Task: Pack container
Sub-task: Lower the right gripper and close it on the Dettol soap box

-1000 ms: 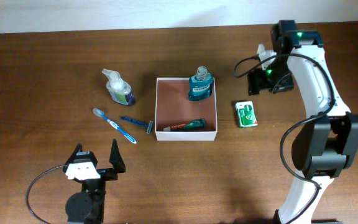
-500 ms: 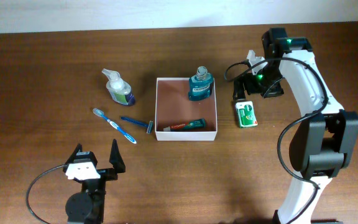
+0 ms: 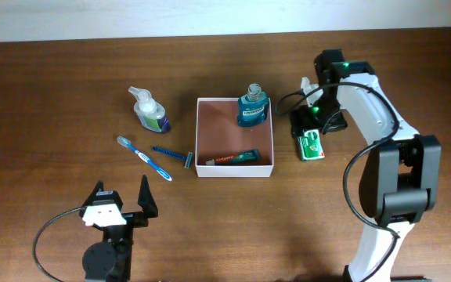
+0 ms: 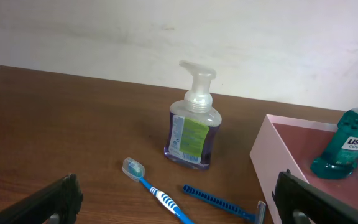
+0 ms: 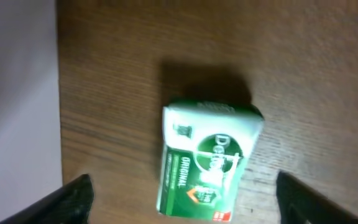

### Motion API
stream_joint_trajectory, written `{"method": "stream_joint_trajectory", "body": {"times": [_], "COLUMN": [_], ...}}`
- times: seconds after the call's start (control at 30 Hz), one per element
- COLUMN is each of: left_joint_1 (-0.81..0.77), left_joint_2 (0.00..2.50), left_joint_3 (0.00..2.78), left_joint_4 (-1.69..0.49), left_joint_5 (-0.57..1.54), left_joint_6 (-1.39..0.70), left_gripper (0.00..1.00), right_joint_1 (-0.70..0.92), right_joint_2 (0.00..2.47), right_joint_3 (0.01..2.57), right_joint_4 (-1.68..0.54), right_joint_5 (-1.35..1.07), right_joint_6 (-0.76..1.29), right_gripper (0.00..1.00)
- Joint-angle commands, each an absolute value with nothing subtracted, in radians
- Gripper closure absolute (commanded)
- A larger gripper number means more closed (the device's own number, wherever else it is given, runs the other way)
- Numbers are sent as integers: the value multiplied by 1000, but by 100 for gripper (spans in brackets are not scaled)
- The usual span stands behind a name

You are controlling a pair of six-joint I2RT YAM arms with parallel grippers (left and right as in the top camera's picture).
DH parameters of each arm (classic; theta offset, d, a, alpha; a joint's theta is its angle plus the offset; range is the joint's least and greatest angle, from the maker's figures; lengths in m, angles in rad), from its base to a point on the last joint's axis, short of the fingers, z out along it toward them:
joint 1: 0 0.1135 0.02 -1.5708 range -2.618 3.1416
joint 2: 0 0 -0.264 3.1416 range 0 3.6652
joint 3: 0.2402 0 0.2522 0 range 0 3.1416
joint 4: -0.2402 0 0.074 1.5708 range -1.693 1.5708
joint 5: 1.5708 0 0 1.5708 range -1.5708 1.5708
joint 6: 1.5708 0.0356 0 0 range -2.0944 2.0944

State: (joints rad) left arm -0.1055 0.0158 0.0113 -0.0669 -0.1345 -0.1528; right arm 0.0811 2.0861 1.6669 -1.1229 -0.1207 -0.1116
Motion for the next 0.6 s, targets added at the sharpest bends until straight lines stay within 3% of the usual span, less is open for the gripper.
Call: {"method": "stream_joint_trajectory", "body": {"times": [0.0, 0.57], "left_joint_1": [-109, -109], "left_joint_2": [13, 13], "left_joint_3": [9, 9], "left_joint_4": [-69, -69], "left_joint_5": [-127, -127], "left_joint_6": [-137, -137], "left_gripper": [0, 0], "right_joint_1": [102, 105], "right_joint_2": [2068, 2068], "right_joint_3": [1648, 1516], "right_joint_4": [-1089, -976], "right_joint_5": [-59, 12], "right_joint_6": [-110, -41], "right_gripper": [20, 22]}}
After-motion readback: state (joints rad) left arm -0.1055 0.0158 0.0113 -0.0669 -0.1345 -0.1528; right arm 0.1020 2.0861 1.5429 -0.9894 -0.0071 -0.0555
